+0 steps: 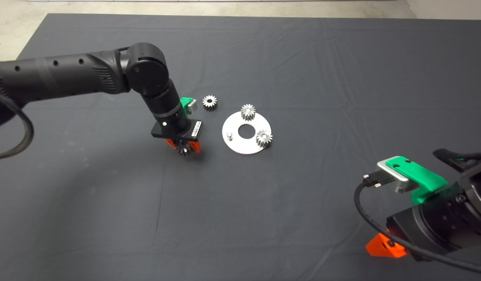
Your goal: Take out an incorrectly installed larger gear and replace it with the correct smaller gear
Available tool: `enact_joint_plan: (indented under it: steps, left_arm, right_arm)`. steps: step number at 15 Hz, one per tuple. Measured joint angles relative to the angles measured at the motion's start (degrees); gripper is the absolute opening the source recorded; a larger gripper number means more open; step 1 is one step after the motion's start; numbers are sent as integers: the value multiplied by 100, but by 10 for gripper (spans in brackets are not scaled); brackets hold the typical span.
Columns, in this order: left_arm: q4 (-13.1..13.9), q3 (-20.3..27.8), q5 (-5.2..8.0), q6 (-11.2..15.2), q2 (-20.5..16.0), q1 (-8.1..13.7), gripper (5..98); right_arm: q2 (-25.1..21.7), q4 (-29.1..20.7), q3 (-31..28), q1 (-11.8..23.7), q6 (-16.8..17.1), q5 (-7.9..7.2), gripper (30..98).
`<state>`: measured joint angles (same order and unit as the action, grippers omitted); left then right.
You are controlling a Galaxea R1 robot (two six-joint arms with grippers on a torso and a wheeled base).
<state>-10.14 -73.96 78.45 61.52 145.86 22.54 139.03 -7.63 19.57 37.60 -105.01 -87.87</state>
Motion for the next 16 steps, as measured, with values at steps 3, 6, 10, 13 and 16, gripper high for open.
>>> enact_joint_plan:
  steps: [3,6,10,13,16]
  left_arm:
    - [-63,67,-141,18,4,-2,459]
    - [-122,54,-319,30,23,-149,459]
    - [-331,10,-319,167,33,-347,459]
    - [-410,10,-320,184,34,-350,459]
    - [-410,10,-317,189,37,-350,462]
  right_arm:
    - [0,1,0,0,0,2,977]
    - [0,2,0,2,2,2,977]
    - [0,2,0,0,0,2,977]
    - [0,2,0,2,1,0,977]
    - [0,2,0,2,2,0,977]
